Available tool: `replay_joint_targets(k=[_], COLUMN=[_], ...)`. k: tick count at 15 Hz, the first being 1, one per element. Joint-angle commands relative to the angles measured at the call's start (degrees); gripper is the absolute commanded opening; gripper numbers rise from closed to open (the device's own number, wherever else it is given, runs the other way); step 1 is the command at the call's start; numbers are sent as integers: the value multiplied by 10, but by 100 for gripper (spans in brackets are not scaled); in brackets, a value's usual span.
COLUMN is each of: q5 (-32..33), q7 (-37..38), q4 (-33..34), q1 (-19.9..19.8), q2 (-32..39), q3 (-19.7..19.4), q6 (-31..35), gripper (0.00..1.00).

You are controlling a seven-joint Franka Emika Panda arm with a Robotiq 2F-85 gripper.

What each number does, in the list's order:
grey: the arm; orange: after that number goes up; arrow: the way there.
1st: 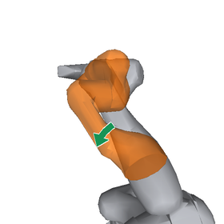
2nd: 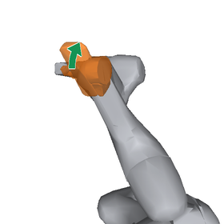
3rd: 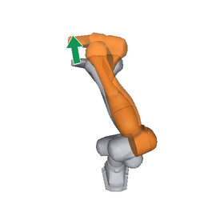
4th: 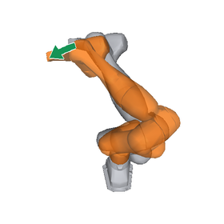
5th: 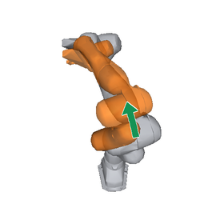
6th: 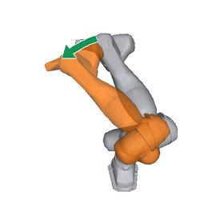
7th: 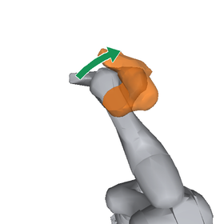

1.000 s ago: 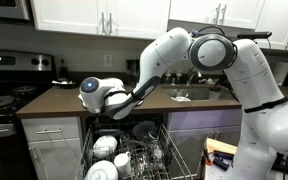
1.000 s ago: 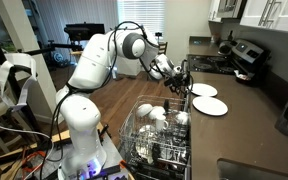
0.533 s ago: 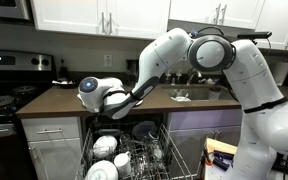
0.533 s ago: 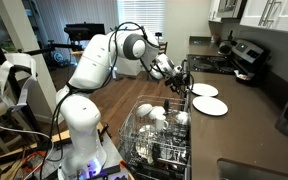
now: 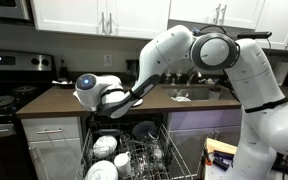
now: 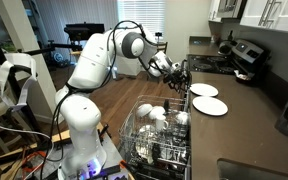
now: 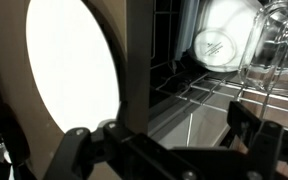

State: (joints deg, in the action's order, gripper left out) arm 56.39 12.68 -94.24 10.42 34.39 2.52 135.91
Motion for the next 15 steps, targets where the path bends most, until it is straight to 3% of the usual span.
replay_joint_targets(k=[1,6,13,14,15], q5=[-2,-4,40,19,21], q7=[-27,-58,-41,-43,-43], q4=[-45,-117,-204,-164,-170], q1=[2,-1,8,6,6], q2=[-44,-113,-211,-172,-181], q3=[5,20,23,26,27], q6=[31,90,143,124,124], gripper=[100,100,100,100,100])
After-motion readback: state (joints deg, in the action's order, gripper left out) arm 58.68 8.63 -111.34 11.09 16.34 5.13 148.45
